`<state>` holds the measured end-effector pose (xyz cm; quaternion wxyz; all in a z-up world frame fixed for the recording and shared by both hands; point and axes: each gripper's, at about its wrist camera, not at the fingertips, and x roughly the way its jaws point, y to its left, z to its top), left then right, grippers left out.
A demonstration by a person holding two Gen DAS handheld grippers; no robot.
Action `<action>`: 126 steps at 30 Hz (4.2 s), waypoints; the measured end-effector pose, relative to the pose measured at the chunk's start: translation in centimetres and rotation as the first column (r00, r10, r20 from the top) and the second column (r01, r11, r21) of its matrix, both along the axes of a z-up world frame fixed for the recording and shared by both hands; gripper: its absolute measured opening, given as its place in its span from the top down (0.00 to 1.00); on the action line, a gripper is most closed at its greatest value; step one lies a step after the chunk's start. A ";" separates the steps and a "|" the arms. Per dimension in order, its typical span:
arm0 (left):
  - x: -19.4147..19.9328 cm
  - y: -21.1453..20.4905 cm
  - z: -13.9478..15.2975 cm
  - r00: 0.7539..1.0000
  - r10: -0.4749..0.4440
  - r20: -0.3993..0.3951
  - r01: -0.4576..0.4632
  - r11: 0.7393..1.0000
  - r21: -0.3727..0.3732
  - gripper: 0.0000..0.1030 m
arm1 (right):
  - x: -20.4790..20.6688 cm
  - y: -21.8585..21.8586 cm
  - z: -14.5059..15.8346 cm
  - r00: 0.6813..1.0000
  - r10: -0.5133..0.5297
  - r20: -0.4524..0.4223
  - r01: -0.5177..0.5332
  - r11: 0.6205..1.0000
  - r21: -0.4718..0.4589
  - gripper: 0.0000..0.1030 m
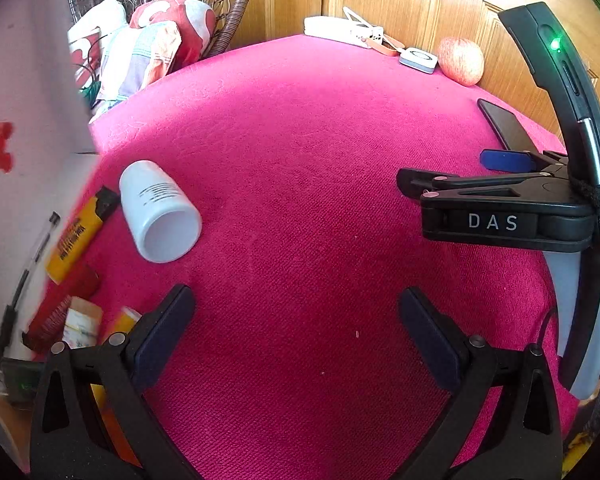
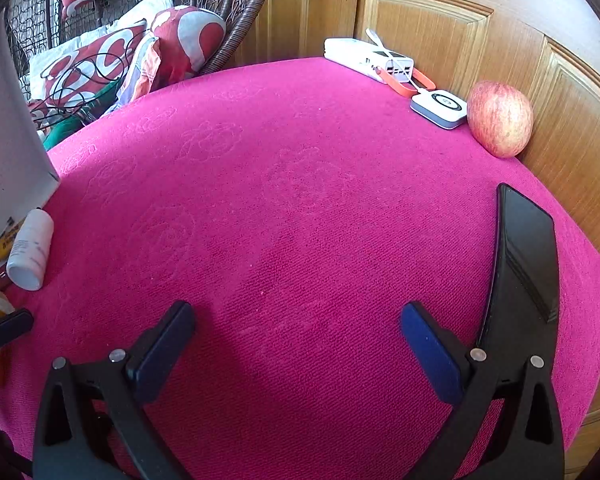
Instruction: Organize rigid objects
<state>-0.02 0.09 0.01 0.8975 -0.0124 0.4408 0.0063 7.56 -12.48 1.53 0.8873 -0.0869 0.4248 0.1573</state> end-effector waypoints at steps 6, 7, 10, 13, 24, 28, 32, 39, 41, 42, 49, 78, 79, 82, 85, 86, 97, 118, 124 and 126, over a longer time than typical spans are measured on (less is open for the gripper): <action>0.0 0.0 0.0 1.000 0.000 0.000 0.000 1.000 0.001 0.00 | 0.0 0.0 0.0 1.000 0.000 0.000 0.000 1.000 0.000 0.00; 0.0 0.0 0.0 1.000 0.000 0.000 0.000 1.000 0.000 0.00 | 0.0 0.0 0.0 1.000 0.000 0.000 0.000 1.000 0.000 0.00; 0.0 0.0 0.0 1.000 0.000 0.000 0.000 1.000 0.000 0.00 | -0.1 0.1 0.0 1.000 0.000 0.001 0.000 1.000 0.000 0.00; 0.0 0.0 0.0 1.000 0.000 0.001 0.000 1.000 -0.001 0.00 | -0.1 0.1 0.0 1.000 0.000 0.001 0.000 1.000 0.000 0.00; 0.0 -0.1 0.0 1.000 0.001 0.001 -0.001 1.000 -0.001 0.00 | -0.1 0.0 0.0 1.000 0.000 0.001 0.000 1.000 0.001 0.00; 0.1 -0.1 0.0 1.000 0.001 0.000 -0.001 1.000 -0.001 0.00 | -0.1 0.0 0.0 1.000 0.001 0.002 -0.001 1.000 0.001 0.00; 0.1 -0.1 0.0 1.000 0.002 0.000 -0.002 1.000 -0.001 0.00 | -0.1 0.0 0.1 1.000 0.001 0.002 -0.001 1.000 0.001 0.00; 0.1 -0.1 0.0 1.000 0.001 -0.001 -0.001 1.000 -0.001 0.00 | 0.0 0.0 0.1 1.000 0.001 0.001 -0.001 1.000 0.001 0.00; 0.1 -0.2 0.0 1.000 0.001 -0.001 -0.001 1.000 -0.001 0.00 | 0.0 0.0 0.1 1.000 0.001 0.001 -0.001 1.000 0.001 0.00; 0.1 -0.2 0.0 1.000 0.001 -0.001 -0.001 1.000 -0.001 0.00 | 0.0 0.0 0.1 1.000 0.001 0.001 -0.001 1.000 0.001 0.00; 0.1 -0.1 0.0 1.000 0.001 0.000 -0.001 1.000 -0.001 0.00 | 0.0 0.0 0.1 1.000 0.001 0.001 -0.001 1.000 0.000 0.00; -3.7 1.6 6.8 0.996 0.081 -0.025 -0.084 0.979 -0.187 0.00 | 0.0 0.0 0.2 1.000 0.001 0.001 -0.001 1.000 0.000 0.00; -4.6 2.1 7.7 0.996 0.091 -0.019 -0.093 0.978 -0.189 0.00 | 0.0 0.0 0.2 1.000 0.001 0.001 -0.001 1.000 0.000 0.00; -7.7 4.9 10.5 0.986 0.167 -0.011 -0.165 0.963 -0.215 0.00 | 0.0 0.0 0.2 1.000 0.001 0.001 -0.001 1.000 0.001 0.00; -10.9 8.9 12.1 0.962 0.272 -0.021 -0.271 0.941 -0.203 0.00 | 0.0 0.0 0.2 1.000 0.000 0.001 0.000 1.000 0.000 0.00; -11.9 10.5 12.3 0.948 0.317 -0.034 -0.318 0.930 -0.182 0.00 | 0.0 0.0 0.2 1.000 0.000 0.001 0.000 1.000 0.001 0.00; -20.6 16.6 8.4 0.878 0.416 -0.237 -0.475 0.823 -0.313 0.00 | 0.1 -0.3 0.3 1.000 -0.003 0.000 0.003 1.000 0.000 0.00; -17.0 15.4 4.6 0.884 0.335 -0.325 -0.450 0.796 -0.404 0.00 | 0.0 0.0 0.3 1.000 -0.004 -0.002 0.004 1.000 0.001 0.00; -15.2 11.8 4.1 0.897 0.282 -0.340 -0.406 0.831 -0.381 0.00 | 0.7 0.4 0.5 0.999 0.004 -0.054 -0.006 1.000 -0.022 0.00; -14.9 11.7 3.6 0.882 0.306 -0.358 -0.439 0.809 -0.391 0.02 | 1.0 0.4 0.6 0.997 0.027 -0.075 -0.029 0.999 -0.031 0.00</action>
